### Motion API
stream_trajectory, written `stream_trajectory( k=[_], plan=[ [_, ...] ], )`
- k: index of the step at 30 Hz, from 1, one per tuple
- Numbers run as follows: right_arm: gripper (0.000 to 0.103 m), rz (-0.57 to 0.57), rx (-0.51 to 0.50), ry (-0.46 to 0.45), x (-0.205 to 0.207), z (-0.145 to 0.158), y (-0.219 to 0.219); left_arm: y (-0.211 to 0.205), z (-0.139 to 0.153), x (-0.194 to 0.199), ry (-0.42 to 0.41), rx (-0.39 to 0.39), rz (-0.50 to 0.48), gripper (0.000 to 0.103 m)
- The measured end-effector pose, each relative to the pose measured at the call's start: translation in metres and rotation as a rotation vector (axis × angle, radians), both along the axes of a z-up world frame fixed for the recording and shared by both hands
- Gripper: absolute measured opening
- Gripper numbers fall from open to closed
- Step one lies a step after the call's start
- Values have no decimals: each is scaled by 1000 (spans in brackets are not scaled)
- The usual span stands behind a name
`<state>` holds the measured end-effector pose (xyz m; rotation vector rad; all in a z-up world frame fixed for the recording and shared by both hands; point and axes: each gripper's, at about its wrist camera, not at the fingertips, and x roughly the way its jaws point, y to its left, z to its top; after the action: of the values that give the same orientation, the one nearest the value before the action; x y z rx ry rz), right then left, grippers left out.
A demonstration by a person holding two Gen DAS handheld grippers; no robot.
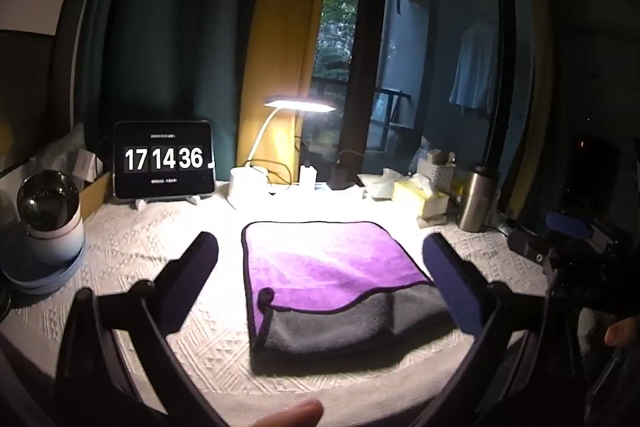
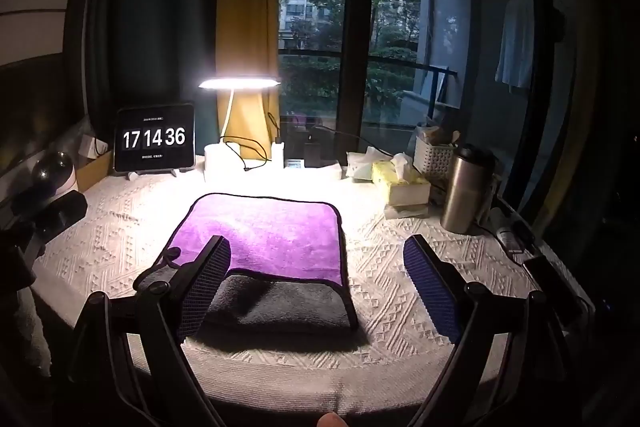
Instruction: Fold towel
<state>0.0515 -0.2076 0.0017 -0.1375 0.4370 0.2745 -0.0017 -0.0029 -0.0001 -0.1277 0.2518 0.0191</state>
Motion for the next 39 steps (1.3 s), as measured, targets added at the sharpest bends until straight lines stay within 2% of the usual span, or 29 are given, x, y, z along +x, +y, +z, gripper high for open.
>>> stream_trajectory(
  k=[4,5,12,39],
  plan=[
    [91,0,29,-5,-2,-2,-5,-1,-6,-10,-11,-21,-15,103],
    [91,1,28,-6,-2,-2,-6,2,-3,-2,21,-37,-7,103],
    [91,0,21,9,0,-5,-3,-2,-4,6,61,-26,-20,103],
    [91,-2,28,16,2,-5,-5,-4,-3,6,62,-16,-53,103]
  ],
)
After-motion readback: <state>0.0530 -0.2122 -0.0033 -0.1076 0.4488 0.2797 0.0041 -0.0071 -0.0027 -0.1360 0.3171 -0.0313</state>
